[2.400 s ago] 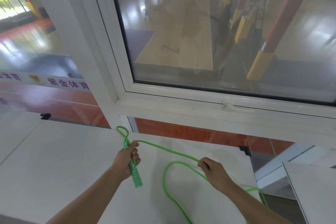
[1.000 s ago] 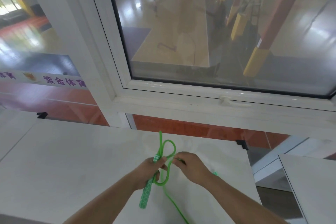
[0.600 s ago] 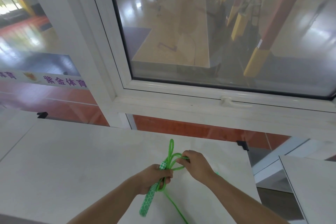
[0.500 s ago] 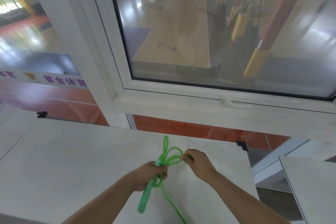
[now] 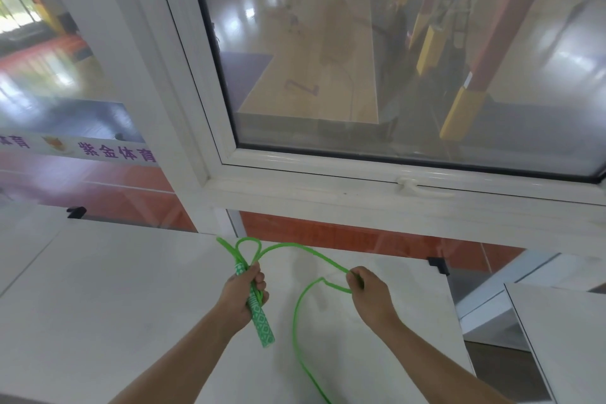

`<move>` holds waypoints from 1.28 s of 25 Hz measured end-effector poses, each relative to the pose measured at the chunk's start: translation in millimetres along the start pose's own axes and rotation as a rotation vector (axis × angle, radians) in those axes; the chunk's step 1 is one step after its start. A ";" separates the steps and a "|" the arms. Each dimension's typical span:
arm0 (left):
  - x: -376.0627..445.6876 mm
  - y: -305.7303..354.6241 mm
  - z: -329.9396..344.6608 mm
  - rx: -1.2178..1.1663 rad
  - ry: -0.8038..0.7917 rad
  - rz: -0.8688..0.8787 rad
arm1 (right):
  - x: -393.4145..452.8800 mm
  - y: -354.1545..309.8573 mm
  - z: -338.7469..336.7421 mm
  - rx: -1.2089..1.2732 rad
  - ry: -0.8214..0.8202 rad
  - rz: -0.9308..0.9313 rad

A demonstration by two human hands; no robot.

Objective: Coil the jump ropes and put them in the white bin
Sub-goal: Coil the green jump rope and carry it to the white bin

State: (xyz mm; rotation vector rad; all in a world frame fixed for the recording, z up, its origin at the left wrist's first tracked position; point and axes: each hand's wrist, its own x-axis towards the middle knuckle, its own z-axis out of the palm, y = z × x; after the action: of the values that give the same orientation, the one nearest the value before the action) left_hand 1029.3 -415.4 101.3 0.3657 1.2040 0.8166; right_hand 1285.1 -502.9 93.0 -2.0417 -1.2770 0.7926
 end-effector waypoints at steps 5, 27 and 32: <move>-16.6 -29.4 21.6 0.238 -0.192 -0.030 | -19.5 -32.7 25.6 0.124 -0.236 -0.091; -8.4 13.4 25.9 0.225 -0.002 0.269 | -18.2 43.5 8.2 -0.891 -0.609 0.000; -17.7 -10.8 40.4 0.128 -0.087 0.126 | -22.8 -9.7 22.2 -0.116 -0.561 -0.034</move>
State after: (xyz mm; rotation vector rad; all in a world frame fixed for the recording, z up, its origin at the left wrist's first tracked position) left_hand 1068.3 -428.9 120.3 0.5809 1.1635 0.8258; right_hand 1254.9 -516.5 89.9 -1.9457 -1.6809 1.3672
